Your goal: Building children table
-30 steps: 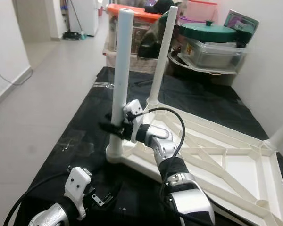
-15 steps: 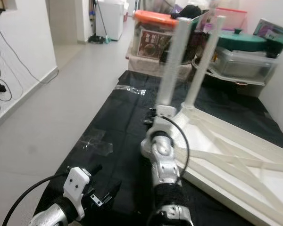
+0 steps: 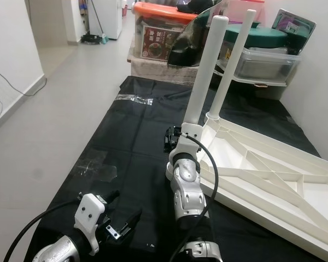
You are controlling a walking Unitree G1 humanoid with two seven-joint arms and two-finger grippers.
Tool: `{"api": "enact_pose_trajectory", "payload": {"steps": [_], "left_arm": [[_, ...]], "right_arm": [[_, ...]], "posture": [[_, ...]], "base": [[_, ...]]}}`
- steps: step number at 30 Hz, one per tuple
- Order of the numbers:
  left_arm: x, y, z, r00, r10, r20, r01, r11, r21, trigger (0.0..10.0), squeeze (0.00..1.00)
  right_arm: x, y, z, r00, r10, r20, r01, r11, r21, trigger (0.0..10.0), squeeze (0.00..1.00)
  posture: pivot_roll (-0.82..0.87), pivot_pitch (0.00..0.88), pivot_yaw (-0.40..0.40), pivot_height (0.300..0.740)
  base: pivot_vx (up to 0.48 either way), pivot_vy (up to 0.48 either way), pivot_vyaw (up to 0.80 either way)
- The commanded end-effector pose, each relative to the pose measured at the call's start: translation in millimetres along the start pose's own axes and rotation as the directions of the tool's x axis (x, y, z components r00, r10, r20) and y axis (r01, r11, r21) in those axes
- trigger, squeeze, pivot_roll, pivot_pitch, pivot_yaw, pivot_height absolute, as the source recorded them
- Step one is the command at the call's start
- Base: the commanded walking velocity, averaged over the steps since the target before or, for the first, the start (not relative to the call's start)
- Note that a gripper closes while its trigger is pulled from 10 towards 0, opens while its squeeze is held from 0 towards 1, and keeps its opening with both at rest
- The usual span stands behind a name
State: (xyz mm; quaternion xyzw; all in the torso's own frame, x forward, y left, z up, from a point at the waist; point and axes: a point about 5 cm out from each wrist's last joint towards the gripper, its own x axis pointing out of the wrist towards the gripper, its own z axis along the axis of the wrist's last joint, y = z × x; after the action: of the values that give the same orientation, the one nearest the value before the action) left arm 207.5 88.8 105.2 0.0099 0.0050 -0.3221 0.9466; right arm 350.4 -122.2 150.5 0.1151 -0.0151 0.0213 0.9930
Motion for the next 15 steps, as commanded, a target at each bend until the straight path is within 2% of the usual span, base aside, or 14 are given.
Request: {"api": "enact_pose_trajectory", "payload": {"steps": [1, 2, 3, 4, 6, 7, 9, 10, 11, 12, 13, 15], "left_arm": [[0.6, -1.2, -3.4, 1.000, -0.006, -0.018, 0.006, 1.000, -0.012, 10.0, 0.00], [0.6, -1.2, -3.4, 1.000, -0.006, -0.018, 0.006, 1.000, -0.012, 10.0, 0.00], [0.8, -1.2, -3.4, 1.000, -0.007, -0.018, 0.006, 1.000, -0.012, 10.0, 0.00], [1.2, -1.3, -3.5, 1.000, -0.007, -0.018, 0.007, 1.000, -0.012, 10.0, 0.00], [1.2, -1.3, -3.5, 1.000, -0.007, -0.018, 0.007, 1.000, -0.012, 10.0, 0.00], [1.4, -1.4, -3.5, 1.000, -0.008, -0.017, 0.008, 1.000, -0.012, 10.0, 0.00], [1.3, -1.2, -3.3, 1.000, -0.007, -0.016, 0.007, 1.000, -0.010, 10.0, 0.00], [1.3, -1.2, -3.3, 1.000, -0.007, -0.016, 0.007, 1.000, -0.010, 10.0, 0.00], [1.1, -1.1, -3.2, 1.000, -0.007, -0.016, 0.006, 1.000, -0.009, 10.0, 0.00], [1.1, -1.1, -3.2, 1.000, -0.007, -0.016, 0.006, 1.000, -0.009, 10.0, 0.00], [1.0, -0.9, -3.0, 1.000, -0.006, -0.016, 0.006, 1.000, -0.008, 10.0, 0.00], [0.7, -0.9, -2.8, 1.000, -0.005, -0.017, 0.005, 1.000, -0.007, 10.0, 0.00]], "right_arm": [[6.6, 19.3, 1.2, 0.987, 0.162, -0.001, -0.161, 0.984, 0.075, 10.0, 0.00], [6.6, 19.3, 1.2, 0.987, 0.162, -0.001, -0.161, 0.984, 0.075, 10.0, 0.00], [11.7, 16.1, 4.1, 0.964, 0.264, -0.017, -0.262, 0.962, 0.076, 10.0, 0.00], [15.6, 10.3, 6.3, 0.902, 0.427, -0.067, -0.427, 0.904, 0.010, 10.0, 0.00], [15.6, 10.3, 6.3, 0.902, 0.427, -0.067, -0.427, 0.904, 0.010, 10.0, 0.00], [16.7, 3.3, 7.7, 0.830, 0.543, -0.129, -0.550, 0.835, -0.023, 10.0, 0.00], [12.6, -3.5, 7.8, 0.649, 0.713, -0.265, -0.747, 0.662, -0.050, 10.0, 0.00], [12.6, -3.5, 7.8, 0.649, 0.713, -0.265, -0.747, 0.662, -0.050, 10.0, 0.00], [10.6, -3.3, 7.5, 0.592, 0.749, -0.297, -0.791, 0.611, -0.037, 10.0, 0.00], [10.6, -3.3, 7.5, 0.592, 0.749, -0.297, -0.791, 0.611, -0.037, 10.0, 0.00], [6.6, -0.3, 8.2, 0.495, 0.806, -0.326, -0.854, 0.521, -0.008, 10.0, 0.00], [2.5, 5.1, 11.8, 0.356, 0.874, -0.329, -0.919, 0.392, 0.046, 10.0, 0.00]], "posture": [[0.24, 0.000, -0.124, 0.740], [0.24, 0.000, -0.124, 0.740], [0.24, 0.000, -0.125, 0.740], [0.24, 0.000, -0.129, 0.740], [0.24, 0.000, -0.129, 0.740], [0.24, 0.000, -0.129, 0.740], [0.24, 0.000, -0.131, 0.740], [0.24, 0.000, -0.131, 0.740], [0.25, 0.000, -0.132, 0.740], [0.25, 0.000, -0.132, 0.740], [0.25, 0.000, -0.132, 0.740], [0.26, 0.000, -0.134, 0.740]], "base": [[0.000, 0.000, 0.00], [0.000, 0.000, 0.00], [0.000, 0.000, 0.00], [0.000, 0.000, 0.00], [0.000, 0.000, 0.00], [0.000, 0.000, 0.00], [0.000, 0.000, 0.00], [0.000, 0.000, 0.00], [0.000, 0.000, 0.00], [0.000, 0.000, 0.00], [0.000, 0.000, 0.00], [0.000, 0.000, 0.00]]}}
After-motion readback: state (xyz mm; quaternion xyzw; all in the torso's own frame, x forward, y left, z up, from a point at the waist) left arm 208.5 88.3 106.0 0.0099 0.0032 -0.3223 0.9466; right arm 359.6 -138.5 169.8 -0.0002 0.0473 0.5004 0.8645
